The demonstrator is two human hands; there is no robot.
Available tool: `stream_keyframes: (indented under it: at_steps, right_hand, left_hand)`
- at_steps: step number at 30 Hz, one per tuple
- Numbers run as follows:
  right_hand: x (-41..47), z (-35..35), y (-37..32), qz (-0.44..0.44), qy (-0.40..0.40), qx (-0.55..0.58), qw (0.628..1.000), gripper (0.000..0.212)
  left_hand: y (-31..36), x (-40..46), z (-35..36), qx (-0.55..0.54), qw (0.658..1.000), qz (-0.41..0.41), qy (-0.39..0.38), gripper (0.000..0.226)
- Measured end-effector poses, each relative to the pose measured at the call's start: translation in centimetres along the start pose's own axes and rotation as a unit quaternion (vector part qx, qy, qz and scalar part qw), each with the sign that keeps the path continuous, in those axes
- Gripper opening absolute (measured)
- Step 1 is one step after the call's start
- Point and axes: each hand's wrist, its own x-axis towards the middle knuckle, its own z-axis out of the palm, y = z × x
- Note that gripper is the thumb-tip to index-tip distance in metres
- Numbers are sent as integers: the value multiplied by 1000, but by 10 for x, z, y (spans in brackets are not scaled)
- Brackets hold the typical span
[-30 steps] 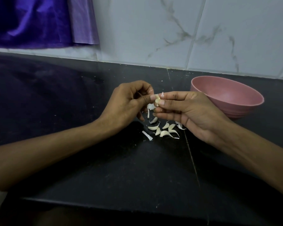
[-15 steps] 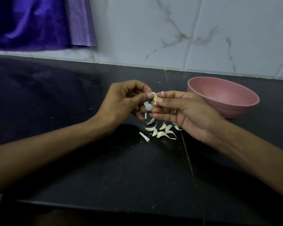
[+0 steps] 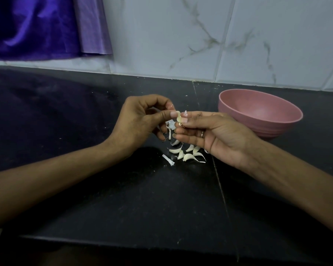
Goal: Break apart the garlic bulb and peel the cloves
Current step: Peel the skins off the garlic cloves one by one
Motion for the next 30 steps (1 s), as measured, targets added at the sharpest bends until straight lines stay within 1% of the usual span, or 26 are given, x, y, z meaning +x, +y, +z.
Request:
stream_keyframes:
  at_steps: [4,9,11,16,20,22,25,28,30]
  right_hand:
    - [-1,2,-1,-1,-1,-8,1000,26]
    - [-2,1,-4,0,-8,-12,1000,42]
    - [-2,1,-3,1,-5,-10,1000,44]
    - [0,0,-3,-6,2,-8,1000,23]
    - [0,-1,-5,-10,-7,-6,1000,24]
    - [2,-3,-6,-18,4,13,1000,27]
    - [4,-5,-4,-22,14,22,999,26]
    - [5,-6,-1,-22,10,11,1000,18]
    - [5,-6,-1,-28,6,1,1000,17]
  left_hand:
    - [0,-1,0,31,999,12,-17,5]
    - [-1,0,-2,69,996,27,-40,10]
    - [-2,0,-2,75,996,26,-49,12]
    - [-3,0,-1,66,996,24,-55,13]
    - [-4,-1,0,69,996,29,-58,9]
    - [-3,-2,0,68,995,35,-59,6]
    - [-2,-1,-1,71,995,45,-46,9]
    - [0,0,-2,55,998,21,-26,11]
    - [0,0,-1,33,999,0,-28,19]
